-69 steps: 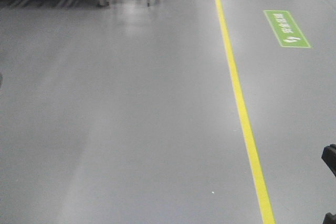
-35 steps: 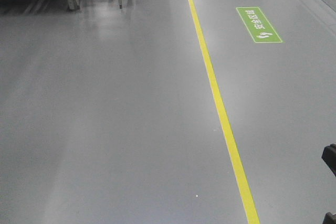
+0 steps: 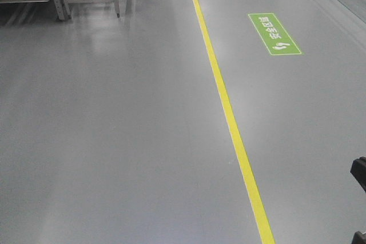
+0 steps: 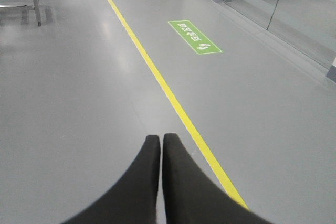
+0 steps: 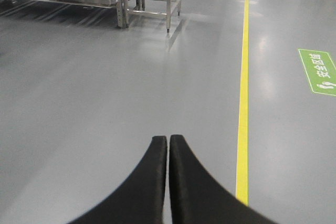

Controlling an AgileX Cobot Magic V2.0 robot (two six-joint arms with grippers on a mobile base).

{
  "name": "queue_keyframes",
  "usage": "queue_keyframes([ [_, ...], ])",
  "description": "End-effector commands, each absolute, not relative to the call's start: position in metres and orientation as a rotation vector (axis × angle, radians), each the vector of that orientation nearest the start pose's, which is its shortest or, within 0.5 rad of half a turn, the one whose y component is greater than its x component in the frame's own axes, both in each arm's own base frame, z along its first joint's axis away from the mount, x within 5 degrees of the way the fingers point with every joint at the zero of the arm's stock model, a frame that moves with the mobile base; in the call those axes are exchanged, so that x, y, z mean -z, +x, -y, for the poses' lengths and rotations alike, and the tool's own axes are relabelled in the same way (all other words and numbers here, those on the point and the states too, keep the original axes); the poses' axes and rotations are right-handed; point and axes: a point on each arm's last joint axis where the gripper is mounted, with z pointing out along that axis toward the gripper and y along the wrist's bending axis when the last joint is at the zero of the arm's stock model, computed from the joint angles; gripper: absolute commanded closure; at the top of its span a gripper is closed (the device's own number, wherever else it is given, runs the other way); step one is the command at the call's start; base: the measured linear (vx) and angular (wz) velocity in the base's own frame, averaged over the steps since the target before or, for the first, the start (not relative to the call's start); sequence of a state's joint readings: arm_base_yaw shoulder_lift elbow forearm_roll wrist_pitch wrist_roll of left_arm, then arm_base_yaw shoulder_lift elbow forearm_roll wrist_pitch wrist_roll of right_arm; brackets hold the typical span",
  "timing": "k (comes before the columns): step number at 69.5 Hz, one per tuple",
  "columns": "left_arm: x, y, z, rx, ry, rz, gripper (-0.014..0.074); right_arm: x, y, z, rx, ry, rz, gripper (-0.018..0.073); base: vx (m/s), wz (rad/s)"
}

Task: Move and align brake pads A on conveyor
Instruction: 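Drive the base along the yellow floor line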

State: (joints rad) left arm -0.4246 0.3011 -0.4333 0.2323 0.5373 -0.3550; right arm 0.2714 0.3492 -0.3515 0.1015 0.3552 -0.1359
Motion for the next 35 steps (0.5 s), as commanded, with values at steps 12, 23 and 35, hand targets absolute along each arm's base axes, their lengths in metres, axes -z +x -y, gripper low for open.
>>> queue_keyframes([
  [12,-0.3055,0.0675,0.0204,0.316,0.182,-1.792,0.0603,-0.2918,0.0812,-0.0251,-0.188,-0.295,-1.718,0.0566,0.47,0.0],
  [23,-0.3055,0.0675,0.0204,0.316,0.182,-1.792,0.0603,-0.2918,0.0812,-0.0251,-0.188,-0.295,-1.718,0.0566,0.51,0.0],
  [35,-0.3055,0.0675,0.0204,0.316,0.182,-1.792,0.0603,-0.2918,0.0812,-0.0251,-0.188,-0.295,-1.718,0.0566,0.56,0.0],
])
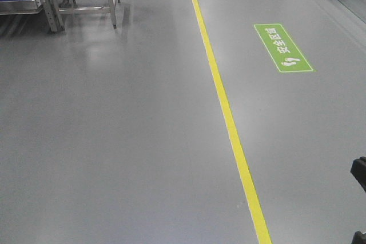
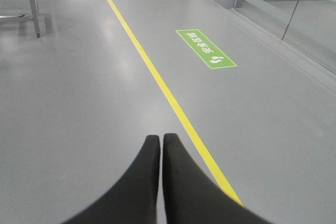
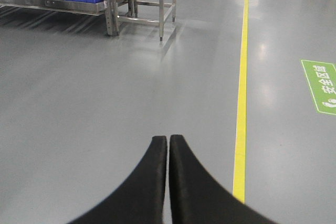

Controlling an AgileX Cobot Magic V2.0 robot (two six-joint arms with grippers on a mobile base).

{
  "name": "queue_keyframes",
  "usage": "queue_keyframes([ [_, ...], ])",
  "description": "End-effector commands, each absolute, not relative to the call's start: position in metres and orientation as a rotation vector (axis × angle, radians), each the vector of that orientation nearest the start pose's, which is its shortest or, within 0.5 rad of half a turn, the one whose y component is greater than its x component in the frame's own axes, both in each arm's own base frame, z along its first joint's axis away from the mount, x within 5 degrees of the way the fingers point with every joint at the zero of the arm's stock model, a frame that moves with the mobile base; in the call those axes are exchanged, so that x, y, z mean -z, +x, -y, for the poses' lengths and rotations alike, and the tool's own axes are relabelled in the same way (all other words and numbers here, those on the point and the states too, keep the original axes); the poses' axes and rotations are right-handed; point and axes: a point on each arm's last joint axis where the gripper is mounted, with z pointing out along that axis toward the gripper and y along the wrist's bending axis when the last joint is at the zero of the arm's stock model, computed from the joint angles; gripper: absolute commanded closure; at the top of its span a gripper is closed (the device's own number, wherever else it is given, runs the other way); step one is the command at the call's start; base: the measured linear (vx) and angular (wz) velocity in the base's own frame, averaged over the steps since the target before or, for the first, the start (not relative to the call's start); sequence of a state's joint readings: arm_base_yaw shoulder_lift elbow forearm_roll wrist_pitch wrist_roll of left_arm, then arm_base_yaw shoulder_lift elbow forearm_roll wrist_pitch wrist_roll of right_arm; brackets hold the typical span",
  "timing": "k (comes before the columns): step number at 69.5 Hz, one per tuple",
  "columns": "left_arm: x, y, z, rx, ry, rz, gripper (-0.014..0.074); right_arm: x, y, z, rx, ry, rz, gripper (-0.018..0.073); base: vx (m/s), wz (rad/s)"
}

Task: Move and align brake pads A on conveyor
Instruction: 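Drive the base along the yellow floor line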

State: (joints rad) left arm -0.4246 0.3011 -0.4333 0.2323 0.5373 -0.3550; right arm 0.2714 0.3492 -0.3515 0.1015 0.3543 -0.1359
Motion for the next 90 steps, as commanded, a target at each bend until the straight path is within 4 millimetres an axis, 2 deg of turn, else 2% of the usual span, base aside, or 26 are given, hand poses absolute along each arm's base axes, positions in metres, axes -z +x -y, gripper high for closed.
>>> queue_keyframes([
  [1,-0.3055,0.0675,0.0204,0.316,0.182,-1.792,0.0603,-0.2918,0.0812,-0.0251,-0.188,-0.295,-1.718,0.0566,0.58,0.01],
  [90,-0.3052,0.0679,0.0205,0.314,0.182,-1.796,0.0603,-0.2918,0.0812,-0.0251,-0.188,-0.296,-1.719,0.0566,0.59,0.01],
])
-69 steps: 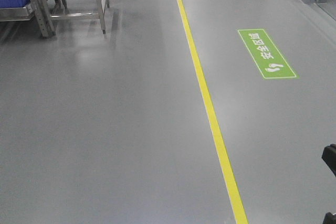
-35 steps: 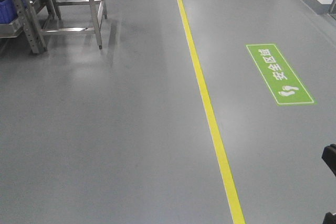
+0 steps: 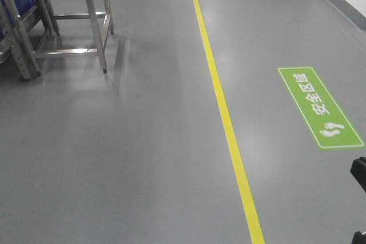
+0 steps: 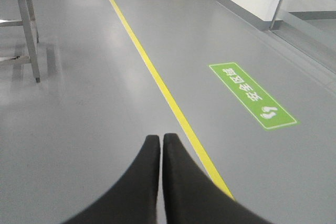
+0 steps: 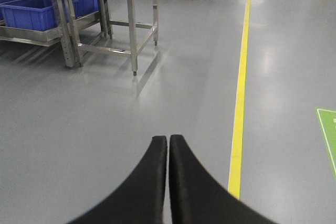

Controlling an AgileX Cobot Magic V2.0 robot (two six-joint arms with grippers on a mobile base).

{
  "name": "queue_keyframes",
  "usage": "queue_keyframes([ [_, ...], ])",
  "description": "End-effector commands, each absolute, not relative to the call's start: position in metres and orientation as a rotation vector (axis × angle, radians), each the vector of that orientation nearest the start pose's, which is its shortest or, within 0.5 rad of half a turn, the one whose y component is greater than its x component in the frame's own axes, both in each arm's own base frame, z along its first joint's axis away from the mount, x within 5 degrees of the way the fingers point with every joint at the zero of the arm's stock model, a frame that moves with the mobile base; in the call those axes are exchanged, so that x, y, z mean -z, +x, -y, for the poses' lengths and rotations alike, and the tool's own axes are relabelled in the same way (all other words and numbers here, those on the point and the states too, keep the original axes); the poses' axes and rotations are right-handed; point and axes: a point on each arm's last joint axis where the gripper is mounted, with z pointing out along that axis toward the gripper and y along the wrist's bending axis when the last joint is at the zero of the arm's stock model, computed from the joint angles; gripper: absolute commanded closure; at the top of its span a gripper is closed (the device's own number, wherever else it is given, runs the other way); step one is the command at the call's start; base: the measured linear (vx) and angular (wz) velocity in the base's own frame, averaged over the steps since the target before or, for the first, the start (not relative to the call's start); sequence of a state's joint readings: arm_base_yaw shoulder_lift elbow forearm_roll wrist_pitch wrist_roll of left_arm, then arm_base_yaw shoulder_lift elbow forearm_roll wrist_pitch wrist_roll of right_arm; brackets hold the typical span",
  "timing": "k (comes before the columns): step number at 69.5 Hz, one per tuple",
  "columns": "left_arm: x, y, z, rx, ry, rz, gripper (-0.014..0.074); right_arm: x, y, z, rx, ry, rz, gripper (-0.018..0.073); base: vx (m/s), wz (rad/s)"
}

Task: Move and align brake pads A on conveyor
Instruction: 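Drive the base along the yellow floor line, then continue driving past the cart of blue bins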

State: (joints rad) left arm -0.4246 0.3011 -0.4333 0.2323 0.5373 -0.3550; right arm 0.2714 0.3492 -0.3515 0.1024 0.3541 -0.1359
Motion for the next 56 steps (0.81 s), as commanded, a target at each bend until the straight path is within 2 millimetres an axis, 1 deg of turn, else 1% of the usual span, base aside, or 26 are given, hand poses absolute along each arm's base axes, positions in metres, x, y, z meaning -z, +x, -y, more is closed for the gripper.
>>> queue_keyframes([
  [1,-0.3052,0.0679,0.0205,0.314,0.182,-1.796,0.0603,-0.2918,0.0812,-0.0251,-0.188,-0.296,-1.719,0.0566,0.59,-0.01],
  [56,-0.3052,0.0679,0.0205,0.314,0.182,-1.796,0.0603,-0.2919,0.0812,-0.0251,-0.188,-0.295,-1.717,0.0566,0.61,-0.07],
])
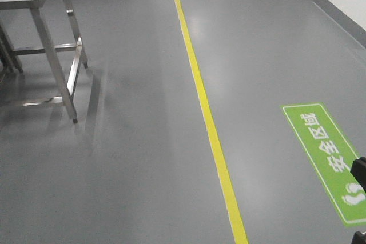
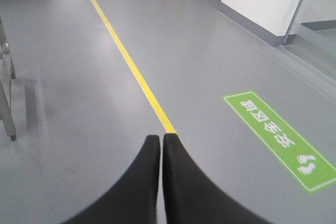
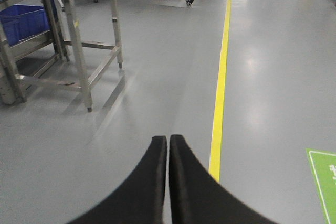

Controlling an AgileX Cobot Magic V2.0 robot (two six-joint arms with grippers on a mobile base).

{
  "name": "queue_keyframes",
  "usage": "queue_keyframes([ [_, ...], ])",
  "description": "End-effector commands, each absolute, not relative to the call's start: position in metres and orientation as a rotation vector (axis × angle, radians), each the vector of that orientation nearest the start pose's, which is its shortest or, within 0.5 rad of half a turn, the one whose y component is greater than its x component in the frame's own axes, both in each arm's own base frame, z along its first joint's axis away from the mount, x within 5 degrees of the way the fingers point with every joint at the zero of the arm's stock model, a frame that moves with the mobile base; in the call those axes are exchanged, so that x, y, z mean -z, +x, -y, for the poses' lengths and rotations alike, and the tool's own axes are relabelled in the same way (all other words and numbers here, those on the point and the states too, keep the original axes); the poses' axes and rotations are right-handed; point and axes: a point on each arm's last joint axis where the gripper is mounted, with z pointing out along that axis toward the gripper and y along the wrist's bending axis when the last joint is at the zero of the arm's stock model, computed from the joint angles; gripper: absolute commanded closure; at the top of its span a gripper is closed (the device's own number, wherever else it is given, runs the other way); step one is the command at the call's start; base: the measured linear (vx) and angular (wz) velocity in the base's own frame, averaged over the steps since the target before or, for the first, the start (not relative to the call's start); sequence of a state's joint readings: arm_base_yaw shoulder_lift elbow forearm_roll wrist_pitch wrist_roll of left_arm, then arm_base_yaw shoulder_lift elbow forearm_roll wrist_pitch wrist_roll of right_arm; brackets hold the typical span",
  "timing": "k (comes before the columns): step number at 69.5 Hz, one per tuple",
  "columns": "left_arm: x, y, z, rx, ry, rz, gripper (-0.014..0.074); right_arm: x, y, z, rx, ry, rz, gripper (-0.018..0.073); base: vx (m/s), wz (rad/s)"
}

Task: Move and align brake pads A on conveyor
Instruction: 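Continue driving past the cart of blue bins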

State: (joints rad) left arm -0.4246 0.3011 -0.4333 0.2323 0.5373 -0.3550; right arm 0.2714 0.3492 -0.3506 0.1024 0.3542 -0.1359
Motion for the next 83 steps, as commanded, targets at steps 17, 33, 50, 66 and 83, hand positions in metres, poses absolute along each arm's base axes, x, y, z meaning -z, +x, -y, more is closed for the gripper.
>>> queue_keyframes([
  [17,-0.3052,0.0679,0.0205,0.314,0.182,-1.796,0.0603,-0.2918,0.0812,-0.0251,-0.188,-0.295,-1.718,0.0566,0.64,-0.03],
  [33,-0.3051,0.0679,0.0205,0.314,0.182,-1.797,0.0603,-0.2918,0.0812,-0.0251,-0.188,-0.295,-1.718,0.0566,0.64,-0.01],
  [50,-0.3051,0.0679,0.0205,0.314,0.182,-1.797,0.0603,-0.2918,0.0812,-0.0251,-0.188,-0.295,-1.718,0.0566,0.63,-0.03],
  [66,-0.3051,0.0679,0.0205,0.314,0.182,-1.797,0.0603,-0.2918,0.0812,-0.0251,-0.188,-0.295,-1.718,0.0566,0.62,-0.02],
  [83,-0.3051,0.068,0.0205,0.314,0.182,-1.797,0.0603,-0.2918,0.0812,-0.0251,-0.188,-0.295,-1.718,0.0566,0.62,0.01],
])
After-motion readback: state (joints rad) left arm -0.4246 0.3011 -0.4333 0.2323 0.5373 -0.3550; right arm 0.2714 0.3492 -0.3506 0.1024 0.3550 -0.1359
